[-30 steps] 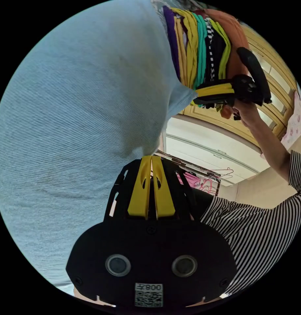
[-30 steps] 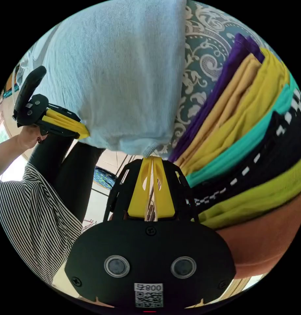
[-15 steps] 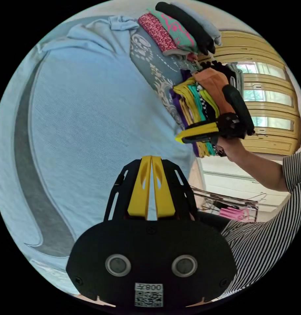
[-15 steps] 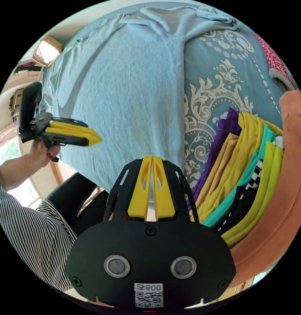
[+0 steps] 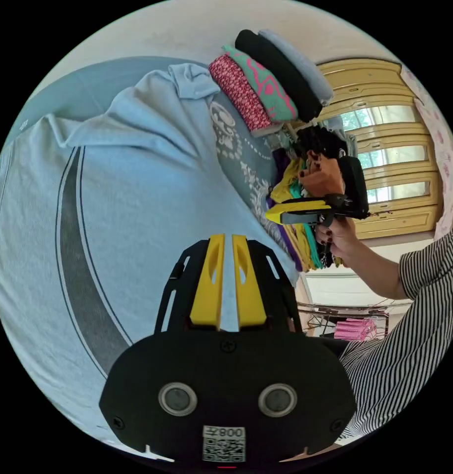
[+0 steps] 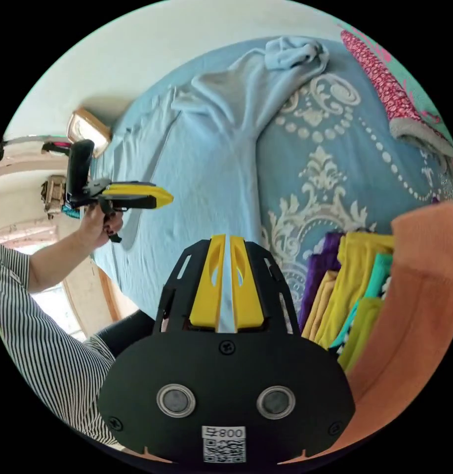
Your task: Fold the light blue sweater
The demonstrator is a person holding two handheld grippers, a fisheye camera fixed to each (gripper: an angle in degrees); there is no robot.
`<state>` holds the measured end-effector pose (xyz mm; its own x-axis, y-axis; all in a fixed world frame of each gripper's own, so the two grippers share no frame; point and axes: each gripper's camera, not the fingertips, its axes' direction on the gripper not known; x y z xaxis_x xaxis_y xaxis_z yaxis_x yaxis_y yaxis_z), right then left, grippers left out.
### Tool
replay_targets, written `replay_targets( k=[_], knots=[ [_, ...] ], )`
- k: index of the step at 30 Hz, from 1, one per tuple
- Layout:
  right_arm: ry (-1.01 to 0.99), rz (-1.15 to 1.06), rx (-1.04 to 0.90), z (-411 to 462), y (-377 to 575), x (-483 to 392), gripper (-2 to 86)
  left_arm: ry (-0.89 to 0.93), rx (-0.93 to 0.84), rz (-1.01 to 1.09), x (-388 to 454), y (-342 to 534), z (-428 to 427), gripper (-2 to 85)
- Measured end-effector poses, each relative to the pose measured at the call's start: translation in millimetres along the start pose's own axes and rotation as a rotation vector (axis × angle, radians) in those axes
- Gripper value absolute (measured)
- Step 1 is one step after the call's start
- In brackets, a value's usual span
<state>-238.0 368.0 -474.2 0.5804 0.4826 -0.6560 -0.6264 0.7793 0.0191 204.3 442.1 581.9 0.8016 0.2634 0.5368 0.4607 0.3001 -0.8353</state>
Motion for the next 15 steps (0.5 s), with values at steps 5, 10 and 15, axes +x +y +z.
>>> replay_targets(
  k=[5,10,15],
  knots=[
    [-0.128,0.139,0.258,-27,-92,83,8.0,0.009,0.099,-0.005,-17,-67,-31,6.3],
    [-0.296,0.325,0.379,-14,-132,155,8.2,0.038,0.121,-0.023,-21,-77,-47,6.4],
    [-0.400,0.418,0.389,16,-135,194,8.0,0.079,0.134,-0.049,-19,-67,-59,6.0]
  ],
)
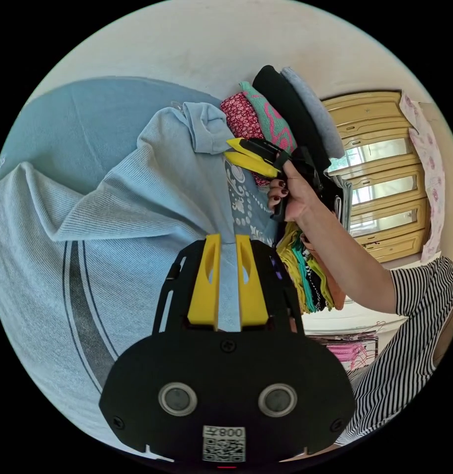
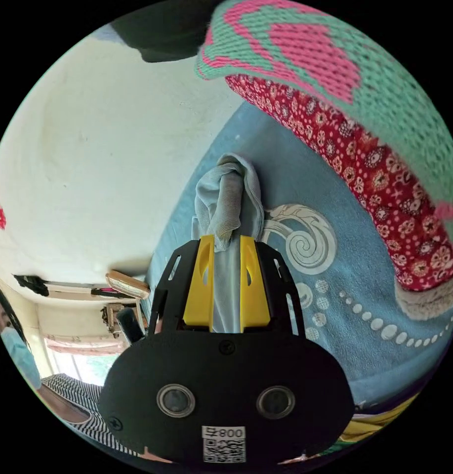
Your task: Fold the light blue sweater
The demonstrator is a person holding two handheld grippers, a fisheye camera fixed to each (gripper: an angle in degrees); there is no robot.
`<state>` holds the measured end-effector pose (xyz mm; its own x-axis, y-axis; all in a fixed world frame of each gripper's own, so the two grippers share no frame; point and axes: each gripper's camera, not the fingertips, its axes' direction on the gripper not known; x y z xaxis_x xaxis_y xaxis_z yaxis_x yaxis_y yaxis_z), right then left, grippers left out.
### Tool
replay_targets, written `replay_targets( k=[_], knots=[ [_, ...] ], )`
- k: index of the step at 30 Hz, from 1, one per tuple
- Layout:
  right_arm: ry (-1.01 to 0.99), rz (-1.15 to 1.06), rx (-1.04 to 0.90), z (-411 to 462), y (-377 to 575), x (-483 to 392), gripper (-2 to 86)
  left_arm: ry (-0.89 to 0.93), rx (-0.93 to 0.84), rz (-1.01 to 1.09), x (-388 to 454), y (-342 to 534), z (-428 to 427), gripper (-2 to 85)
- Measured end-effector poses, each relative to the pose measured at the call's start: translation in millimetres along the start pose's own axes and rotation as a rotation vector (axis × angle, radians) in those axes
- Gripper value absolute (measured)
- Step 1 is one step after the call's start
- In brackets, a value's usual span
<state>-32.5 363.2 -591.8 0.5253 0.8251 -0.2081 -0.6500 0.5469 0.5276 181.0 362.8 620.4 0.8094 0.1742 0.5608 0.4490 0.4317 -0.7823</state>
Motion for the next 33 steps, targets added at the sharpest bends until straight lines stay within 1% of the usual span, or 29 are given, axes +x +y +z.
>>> replay_targets(
  k=[5,6,9,10,14,16,18,21,23,25,27,28,29,30,32,33],
  knots=[
    [-0.051,-0.018,0.015,0,-6,16,3.4,0.048,0.042,-0.025,1,3,-24,6.3],
    [-0.083,-0.029,0.014,-3,-5,18,2.7,0.058,0.055,-0.028,2,3,-29,6.4],
    [-0.275,-0.111,0.012,-22,12,13,1.9,0.154,0.148,-0.044,3,-2,-53,7.4],
    [-0.337,-0.150,0.001,-30,24,8,1.7,0.201,0.191,-0.064,1,-4,-63,8.2],
    [-0.447,-0.195,-0.072,-45,61,5,1.4,0.468,0.322,-0.145,-12,-9,-85,12.2],
    [-0.489,-0.177,-0.114,-47,79,13,1.3,0.543,0.358,-0.188,-17,-8,-88,12.9],
    [-0.486,-0.164,-0.128,-46,88,20,1.2,0.596,0.350,-0.207,-17,-8,-87,12.8],
    [-0.524,-0.117,-0.155,-40,96,34,1.2,0.571,0.315,-0.211,-6,-7,-88,9.8],
    [-0.550,-0.068,-0.145,-37,100,44,1.3,0.561,0.312,-0.215,6,-9,-94,3.8],
    [-0.605,0.009,-0.104,-38,106,57,1.4,0.569,0.326,-0.177,21,-14,-105,2.9],
    [-0.663,0.051,-0.083,-38,112,61,1.5,0.561,0.338,-0.091,46,-24,-124,2.4],
    [-0.686,0.072,-0.089,-35,117,61,1.8,0.551,0.335,0.001,68,-32,-138,2.2],
    [-0.691,0.077,-0.099,-32,121,60,1.9,0.516,0.305,0.101,94,-41,-152,2.0],
    [-0.696,0.077,-0.133,-25,127,57,2.3,0.482,0.268,0.152,108,-44,-156,2.0],
    [-0.699,0.093,-0.177,-14,137,57,3.1,0.297,0.105,0.369,166,-48,-166,1.9],
    [-0.653,0.098,-0.193,-13,142,58,3.8,0.249,0.065,0.414,178,-46,-165,1.9]
  ],
)
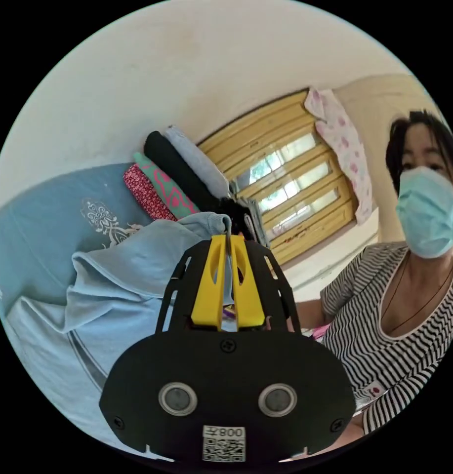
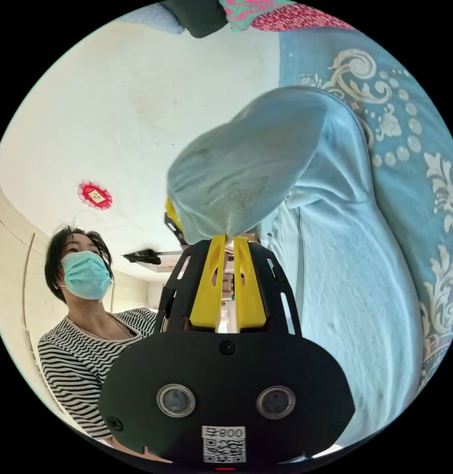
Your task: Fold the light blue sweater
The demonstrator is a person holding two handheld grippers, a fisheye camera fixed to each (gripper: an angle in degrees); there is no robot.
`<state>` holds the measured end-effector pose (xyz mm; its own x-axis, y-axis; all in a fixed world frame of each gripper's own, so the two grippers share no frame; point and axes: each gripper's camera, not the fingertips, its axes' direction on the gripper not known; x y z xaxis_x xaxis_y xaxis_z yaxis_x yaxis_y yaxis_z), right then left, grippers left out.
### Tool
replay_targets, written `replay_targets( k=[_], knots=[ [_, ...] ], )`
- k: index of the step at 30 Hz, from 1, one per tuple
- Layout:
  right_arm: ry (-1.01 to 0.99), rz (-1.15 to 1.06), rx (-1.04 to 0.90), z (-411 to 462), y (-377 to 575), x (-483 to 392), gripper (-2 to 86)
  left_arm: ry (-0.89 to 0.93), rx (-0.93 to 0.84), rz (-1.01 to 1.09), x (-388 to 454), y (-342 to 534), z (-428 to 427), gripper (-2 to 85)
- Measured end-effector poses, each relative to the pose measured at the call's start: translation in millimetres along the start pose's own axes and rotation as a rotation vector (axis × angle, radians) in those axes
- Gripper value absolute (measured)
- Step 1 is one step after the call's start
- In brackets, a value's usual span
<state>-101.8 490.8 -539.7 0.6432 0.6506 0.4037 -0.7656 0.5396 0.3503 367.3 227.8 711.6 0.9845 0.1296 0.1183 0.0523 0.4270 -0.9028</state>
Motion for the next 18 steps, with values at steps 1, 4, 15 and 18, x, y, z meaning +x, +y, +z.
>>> replay_targets(
  k=[1,4,15,18],
  knots=[
    [0.085,0.010,0.001,-4,5,0,4.6,-0.069,-0.092,0.053,19,-2,8,1.8],
    [0.154,0.025,0.030,-25,17,-1,7.3,-0.194,-0.257,0.130,50,6,27,1.8],
    [0.204,0.120,0.022,-36,-4,27,9.4,-0.328,-0.521,0.218,89,57,76,2.2],
    [0.162,0.155,-0.024,-27,-13,43,6.5,-0.324,-0.505,0.172,85,63,69,2.6]
  ],
)
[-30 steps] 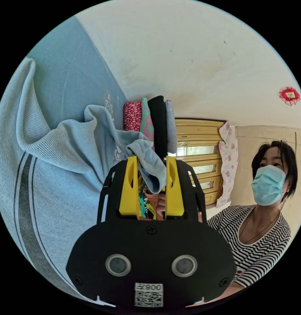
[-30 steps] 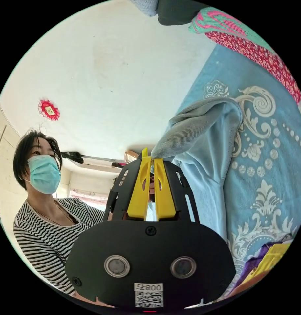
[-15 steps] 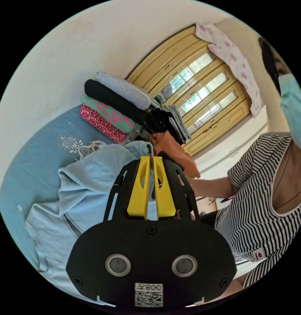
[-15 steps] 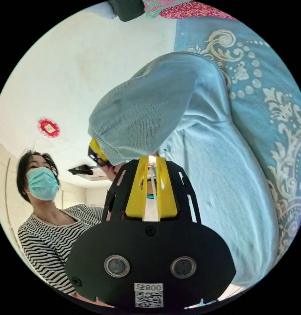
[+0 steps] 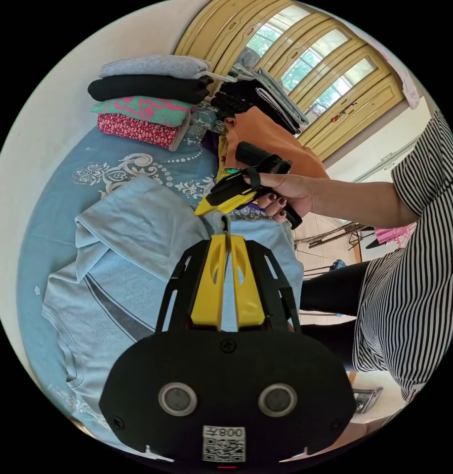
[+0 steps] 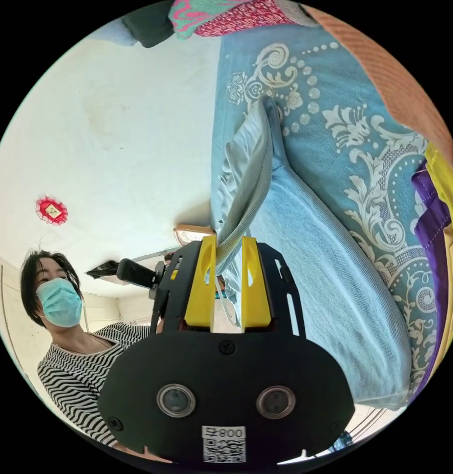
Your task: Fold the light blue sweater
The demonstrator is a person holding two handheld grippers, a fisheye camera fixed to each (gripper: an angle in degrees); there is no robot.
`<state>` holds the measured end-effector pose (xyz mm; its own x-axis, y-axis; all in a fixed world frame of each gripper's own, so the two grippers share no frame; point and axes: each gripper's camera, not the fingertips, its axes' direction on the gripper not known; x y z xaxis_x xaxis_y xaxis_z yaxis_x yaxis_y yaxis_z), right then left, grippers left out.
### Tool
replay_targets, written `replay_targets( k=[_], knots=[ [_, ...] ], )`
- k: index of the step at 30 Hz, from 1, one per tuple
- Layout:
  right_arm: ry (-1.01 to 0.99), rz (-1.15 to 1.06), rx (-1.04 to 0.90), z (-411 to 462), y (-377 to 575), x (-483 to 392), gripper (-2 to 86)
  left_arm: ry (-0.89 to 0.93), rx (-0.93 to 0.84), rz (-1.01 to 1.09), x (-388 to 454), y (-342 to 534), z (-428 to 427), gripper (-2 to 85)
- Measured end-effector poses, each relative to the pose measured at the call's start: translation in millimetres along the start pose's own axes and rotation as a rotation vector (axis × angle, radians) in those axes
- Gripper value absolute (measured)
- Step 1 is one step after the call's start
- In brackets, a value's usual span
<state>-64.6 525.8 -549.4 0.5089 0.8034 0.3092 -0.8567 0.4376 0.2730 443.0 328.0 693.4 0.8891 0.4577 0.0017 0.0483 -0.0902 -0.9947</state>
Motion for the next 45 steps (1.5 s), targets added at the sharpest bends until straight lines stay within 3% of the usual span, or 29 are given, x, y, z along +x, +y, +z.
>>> replay_targets(
  k=[3,6,10,14,22,30,38,45],
  knots=[
    [-0.048,0.001,-0.018,7,-4,-1,3.7,0.040,0.090,-0.148,-17,25,-11,3.5],
    [-0.068,-0.031,0.009,5,-4,-15,2.9,0.170,0.314,-0.451,-49,80,-23,5.9],
    [-0.104,-0.071,0.009,8,-8,-32,2.3,0.473,0.563,-0.889,-90,168,5,10.6],
    [-0.170,-0.078,0.030,8,-13,-40,2.2,0.809,0.710,-1.042,-110,202,55,13.5],
    [-0.219,-0.133,0.044,2,-14,-72,2.1,1.165,0.938,-0.902,-114,185,77,9.2],
    [-0.264,-0.161,0.124,-26,-15,-91,2.0,1.089,0.975,-0.754,-133,156,1,4.0],
    [-0.295,-0.376,0.255,-85,-55,-190,1.9,0.839,0.706,-0.380,-169,-12,-136,3.5],
    [-0.348,-0.547,0.305,-110,-14,-255,1.8,0.731,0.577,-0.176,-124,-68,-194,3.6]
  ],
)
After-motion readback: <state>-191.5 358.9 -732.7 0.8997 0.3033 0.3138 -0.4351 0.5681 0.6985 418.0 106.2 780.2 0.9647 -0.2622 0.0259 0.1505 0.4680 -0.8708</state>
